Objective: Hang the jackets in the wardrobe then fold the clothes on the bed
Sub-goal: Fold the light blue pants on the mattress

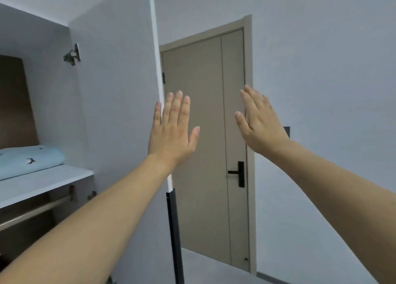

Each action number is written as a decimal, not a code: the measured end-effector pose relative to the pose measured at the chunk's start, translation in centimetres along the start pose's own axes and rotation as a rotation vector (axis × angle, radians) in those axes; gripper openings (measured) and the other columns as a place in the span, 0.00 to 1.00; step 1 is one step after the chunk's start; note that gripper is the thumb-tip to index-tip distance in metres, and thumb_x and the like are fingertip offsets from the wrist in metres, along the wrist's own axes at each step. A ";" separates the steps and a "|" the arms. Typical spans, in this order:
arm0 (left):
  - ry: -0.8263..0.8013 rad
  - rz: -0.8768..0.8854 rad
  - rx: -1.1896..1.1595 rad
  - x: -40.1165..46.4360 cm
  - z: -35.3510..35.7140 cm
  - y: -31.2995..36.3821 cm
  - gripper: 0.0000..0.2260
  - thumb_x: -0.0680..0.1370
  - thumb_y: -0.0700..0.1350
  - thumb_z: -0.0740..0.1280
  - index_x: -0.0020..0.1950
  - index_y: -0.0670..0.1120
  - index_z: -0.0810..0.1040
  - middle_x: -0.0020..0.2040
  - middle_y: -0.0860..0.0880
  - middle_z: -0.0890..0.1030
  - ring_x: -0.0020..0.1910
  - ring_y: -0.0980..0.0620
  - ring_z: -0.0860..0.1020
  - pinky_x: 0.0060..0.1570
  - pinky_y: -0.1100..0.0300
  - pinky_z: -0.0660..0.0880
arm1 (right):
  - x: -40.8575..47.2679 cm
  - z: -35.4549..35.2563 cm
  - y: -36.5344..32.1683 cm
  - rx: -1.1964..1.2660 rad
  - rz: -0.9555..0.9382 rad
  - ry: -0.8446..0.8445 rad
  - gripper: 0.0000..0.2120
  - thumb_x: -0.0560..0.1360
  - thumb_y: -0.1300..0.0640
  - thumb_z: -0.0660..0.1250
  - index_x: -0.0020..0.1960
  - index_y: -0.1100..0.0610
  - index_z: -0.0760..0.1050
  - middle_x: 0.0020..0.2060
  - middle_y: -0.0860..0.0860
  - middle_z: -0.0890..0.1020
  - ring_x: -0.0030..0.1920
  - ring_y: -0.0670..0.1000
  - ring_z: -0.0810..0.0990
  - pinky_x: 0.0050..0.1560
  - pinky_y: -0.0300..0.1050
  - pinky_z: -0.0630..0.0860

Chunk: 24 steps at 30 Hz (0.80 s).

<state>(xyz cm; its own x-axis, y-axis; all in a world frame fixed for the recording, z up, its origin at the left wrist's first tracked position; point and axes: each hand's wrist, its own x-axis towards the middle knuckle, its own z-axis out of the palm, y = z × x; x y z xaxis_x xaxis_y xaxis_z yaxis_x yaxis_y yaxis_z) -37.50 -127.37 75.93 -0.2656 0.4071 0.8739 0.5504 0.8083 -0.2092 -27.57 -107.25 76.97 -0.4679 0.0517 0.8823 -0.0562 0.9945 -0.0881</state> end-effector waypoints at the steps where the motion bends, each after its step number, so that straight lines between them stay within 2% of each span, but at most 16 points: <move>1: 0.009 0.024 -0.032 0.9 0.6 2.6 0.33 0.81 0.56 0.53 0.80 0.42 0.46 0.81 0.44 0.46 0.79 0.46 0.42 0.76 0.48 0.35 | -0.7 -1.3 2.3 -0.035 0.020 -0.007 0.27 0.83 0.52 0.52 0.78 0.61 0.53 0.78 0.55 0.53 0.78 0.51 0.49 0.75 0.43 0.39; 7: 0.037 0.104 -0.169 5.4 4.6 18.8 0.33 0.80 0.58 0.46 0.80 0.42 0.42 0.80 0.44 0.43 0.79 0.46 0.40 0.76 0.47 0.35 | -5.1 -8.7 16.2 -0.205 0.165 -0.036 0.27 0.83 0.52 0.50 0.79 0.60 0.51 0.79 0.53 0.51 0.78 0.49 0.46 0.74 0.42 0.38; 13: 0.010 0.206 -0.303 7.4 10.1 33.5 0.33 0.80 0.57 0.48 0.80 0.41 0.45 0.80 0.43 0.47 0.79 0.43 0.44 0.76 0.45 0.39 | -10.2 -13.0 28.0 -0.322 0.292 -0.091 0.27 0.83 0.52 0.51 0.78 0.60 0.51 0.79 0.53 0.52 0.78 0.50 0.47 0.75 0.43 0.39; 17: -0.039 0.287 -0.355 8.5 15.1 42.0 0.32 0.80 0.58 0.47 0.80 0.41 0.46 0.80 0.42 0.48 0.79 0.43 0.45 0.76 0.44 0.39 | -14.1 -13.8 36.2 -0.372 0.408 -0.132 0.26 0.83 0.52 0.51 0.78 0.61 0.52 0.78 0.54 0.53 0.78 0.50 0.48 0.75 0.44 0.40; 21: -0.132 0.389 -0.408 8.9 21.7 50.4 0.32 0.81 0.58 0.47 0.80 0.42 0.43 0.81 0.43 0.45 0.79 0.43 0.42 0.76 0.44 0.38 | -19.2 -11.6 44.2 -0.398 0.573 -0.174 0.26 0.83 0.53 0.50 0.78 0.62 0.52 0.78 0.55 0.53 0.78 0.50 0.47 0.75 0.43 0.40; 24: -0.195 0.430 -0.491 8.7 27.0 56.8 0.32 0.81 0.58 0.46 0.80 0.42 0.43 0.81 0.43 0.44 0.79 0.44 0.41 0.76 0.45 0.37 | -23.3 -9.9 49.9 -0.438 0.656 -0.270 0.26 0.83 0.53 0.50 0.78 0.61 0.52 0.78 0.54 0.53 0.78 0.49 0.47 0.75 0.42 0.38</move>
<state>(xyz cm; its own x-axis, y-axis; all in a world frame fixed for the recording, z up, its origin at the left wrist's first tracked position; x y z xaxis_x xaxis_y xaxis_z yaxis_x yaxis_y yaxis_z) -29.93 -66.36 59.82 -0.0554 0.7555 0.6528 0.9220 0.2896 -0.2569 -10.72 -57.93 56.64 -0.4848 0.6649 0.5682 0.6237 0.7183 -0.3084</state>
